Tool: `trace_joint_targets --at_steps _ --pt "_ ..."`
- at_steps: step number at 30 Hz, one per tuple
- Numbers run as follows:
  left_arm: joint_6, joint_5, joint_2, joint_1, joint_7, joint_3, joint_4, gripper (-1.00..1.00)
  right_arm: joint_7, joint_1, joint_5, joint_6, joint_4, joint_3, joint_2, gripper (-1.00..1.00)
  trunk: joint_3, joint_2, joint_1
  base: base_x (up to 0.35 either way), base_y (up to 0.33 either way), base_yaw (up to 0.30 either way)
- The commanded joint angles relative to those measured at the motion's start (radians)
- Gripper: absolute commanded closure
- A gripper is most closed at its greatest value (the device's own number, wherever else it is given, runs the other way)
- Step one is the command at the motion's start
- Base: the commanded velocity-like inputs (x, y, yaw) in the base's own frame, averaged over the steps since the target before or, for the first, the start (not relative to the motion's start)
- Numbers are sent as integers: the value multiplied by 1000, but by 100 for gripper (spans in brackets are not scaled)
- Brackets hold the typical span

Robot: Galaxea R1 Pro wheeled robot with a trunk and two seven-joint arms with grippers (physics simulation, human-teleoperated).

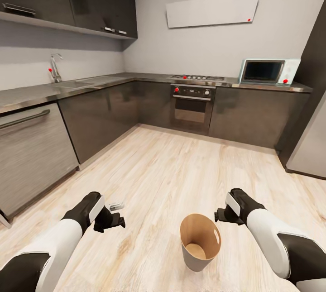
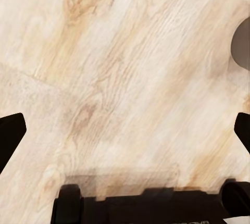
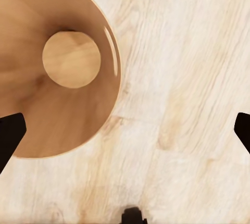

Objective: Put the three can of soda from the living room inside the tash can in the kitchen.

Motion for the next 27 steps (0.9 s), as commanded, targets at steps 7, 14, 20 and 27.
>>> trace_joint_targets --at_steps 7,14,20,27 --pt "0 1 0 0 0 0 0 -100 0 0 -1 0 0 1 0 -100 -33 -49 27 0 0 0" --pt "0 1 0 0 -1 0 0 -100 -1 0 0 0 0 1 0 -100 -66 -98 54 0 0 0" --pt "-2 1 0 0 -1 0 -2 -100 -1 0 0 0 0 0 0 -100 -76 -98 54 0 0 0" --pt "-18 1 0 0 -5 0 -3 -100 -2 0 3 0 1 0 0 -100 -87 -98 54 0 0 0"
